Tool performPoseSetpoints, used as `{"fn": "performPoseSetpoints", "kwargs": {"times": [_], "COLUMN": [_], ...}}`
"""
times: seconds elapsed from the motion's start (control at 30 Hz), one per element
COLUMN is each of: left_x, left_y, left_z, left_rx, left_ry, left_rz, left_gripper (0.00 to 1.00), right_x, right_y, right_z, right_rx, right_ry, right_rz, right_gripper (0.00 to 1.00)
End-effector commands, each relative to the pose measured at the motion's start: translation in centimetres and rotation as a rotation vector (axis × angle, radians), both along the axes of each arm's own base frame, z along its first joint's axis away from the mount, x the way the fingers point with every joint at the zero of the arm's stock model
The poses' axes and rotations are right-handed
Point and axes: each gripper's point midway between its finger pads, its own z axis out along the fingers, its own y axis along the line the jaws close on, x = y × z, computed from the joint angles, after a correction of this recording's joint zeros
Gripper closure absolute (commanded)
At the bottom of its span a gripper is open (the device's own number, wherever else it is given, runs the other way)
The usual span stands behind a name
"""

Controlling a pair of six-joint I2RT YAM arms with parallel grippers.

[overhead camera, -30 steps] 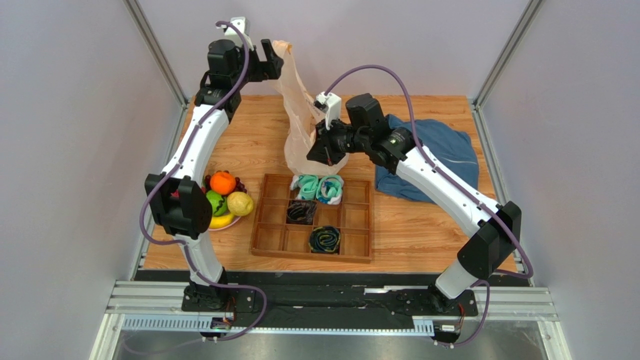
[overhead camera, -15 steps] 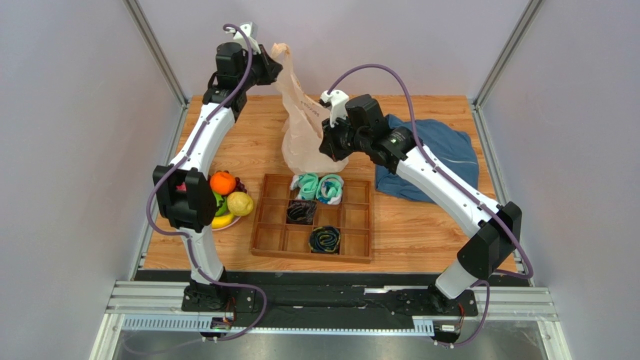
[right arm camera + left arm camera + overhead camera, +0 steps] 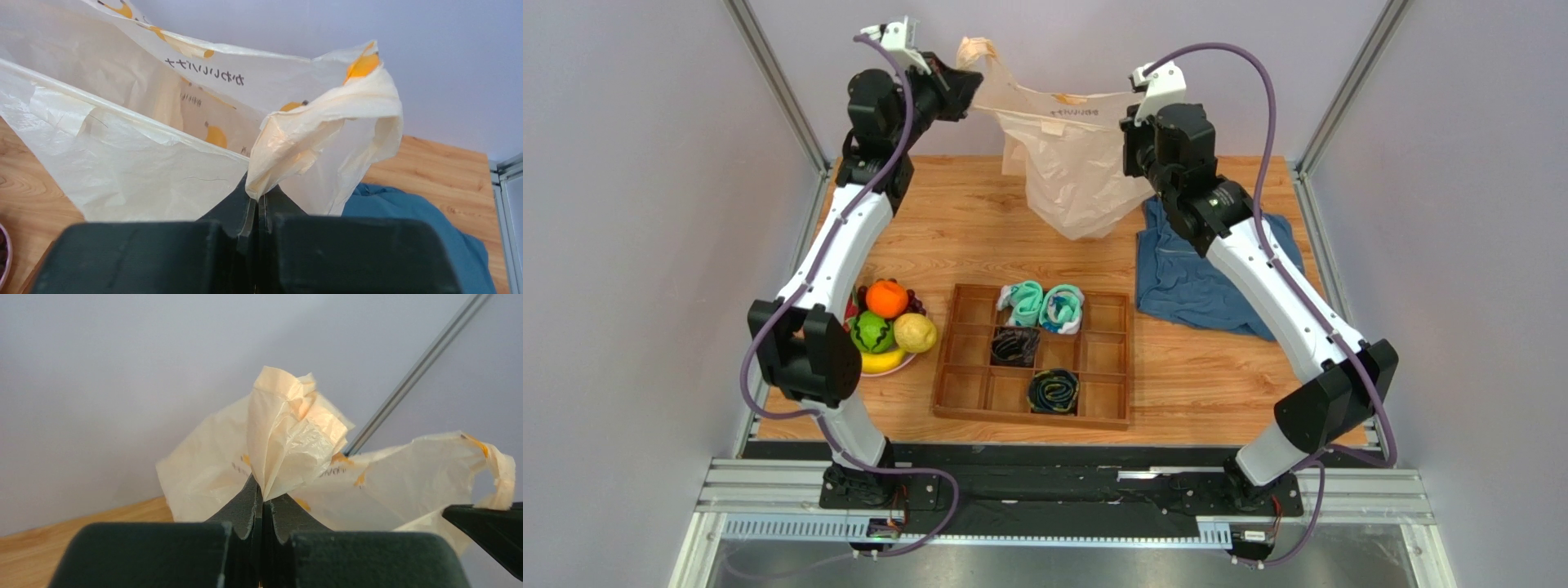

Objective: Place the fruits into the plastic bag

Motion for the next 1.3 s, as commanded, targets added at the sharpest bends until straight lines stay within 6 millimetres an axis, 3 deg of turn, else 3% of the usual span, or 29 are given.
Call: {"fn": "performPoseSetpoints", "kwargs": {"times": [0.0,0.03,0.07,0.13,0.17,0.2,0.23,0.33,0.37,0.47,0.63,0.67,0.7,0.73,0.77,0.8,0.87,1.03,1.07,1.13,1.27], "left_x": [-3.0,-3.4,-3.5,-4.6,-5.2,-5.6,-6.1,-7.4,-7.6,-8.4,-10.4,-10.8,-11.4,-12.3,-13.4,-14.3,-15.9,-22.1,-23.3,-25.1,-27.5], "left_y": [2.1,1.8,1.7,1.7,1.8,1.9,2.0,3.1,3.4,3.7,3.8,3.9,4.1,4.5,5.1,5.8,7.8,13.2,14.7,15.9,16.4], "left_z": [1.5,0.0,-3.5,-5.6,-8.1,-9.4,-12.0,-14.2,-14.7,-14.9,-13.1,-12.6,-12.8,-11.7,-11.4,-12.5,-12.1,-14.4,-15.6,-15.7,-19.3], "left_rx": [-0.006,-0.002,0.01,0.004,0.012,0.023,0.037,0.075,0.089,0.107,0.114,0.117,0.126,0.138,0.161,0.182,0.209,0.264,0.29,0.272,0.272], "left_ry": [-0.113,-0.083,-0.007,0.049,0.109,0.136,0.204,0.268,0.278,0.305,0.306,0.299,0.313,0.287,0.291,0.337,0.337,0.441,0.493,0.52,0.683], "left_rz": [0.034,0.016,0.011,0.007,0.005,0.004,0.01,0.057,0.069,0.077,0.057,0.059,0.064,0.074,0.09,0.122,0.212,0.452,0.522,0.581,0.604], "left_gripper": [1.0,1.0,1.0,1.0,1.0,0.99,0.96,0.86,0.73,0.49,0.35,0.25,0.24,0.19,0.17,0.16,0.13,0.04,0.04,0.02,0.01], "right_x": [-0.6,-0.8,-1.3,-1.7,-2.4,-2.7,-3.1,-4.8,-5.1,-6.0,-6.9,-7.1,-7.2,-7.2,-7.2,-7.2,-7.1,-7.3,-7.2,-7.3,-7.5], "right_y": [-1.6,-1.4,-1.0,-0.9,-0.5,-0.4,0.0,1.1,1.3,2.1,3.5,3.7,3.9,4.0,4.1,4.1,4.1,4.3,4.4,4.5,4.8], "right_z": [-0.1,-1.5,-4.1,-6.7,-9.1,-10.1,-10.9,-13.2,-13.4,-13.9,-13.5,-13.3,-13.2,-13.0,-12.9,-12.8,-12.7,-12.3,-12.3,-12.2,-12.3], "right_rx": [-0.036,-0.033,-0.035,-0.038,-0.048,-0.051,-0.049,-0.035,-0.004,0.031,0.115,0.123,0.136,0.14,0.145,0.148,0.152,0.169,0.173,0.181,0.189], "right_ry": [-0.089,-0.071,-0.027,0.021,0.08,0.109,0.135,0.231,0.252,0.294,0.347,0.352,0.356,0.358,0.359,0.359,0.362,0.365,0.365,0.367,0.375], "right_rz": [-0.009,0.006,0.032,0.047,0.073,0.09,0.111,0.195,0.195,0.238,0.283,0.291,0.291,0.288,0.287,0.283,0.276,0.274,0.272,0.273,0.278], "right_gripper": [1.0,1.0,1.0,1.0,1.0,1.0,1.0,1.0,1.0,1.0,1.0,1.0,1.0,1.0,1.0,0.99,0.99,0.99,0.99,0.99,0.99]}}
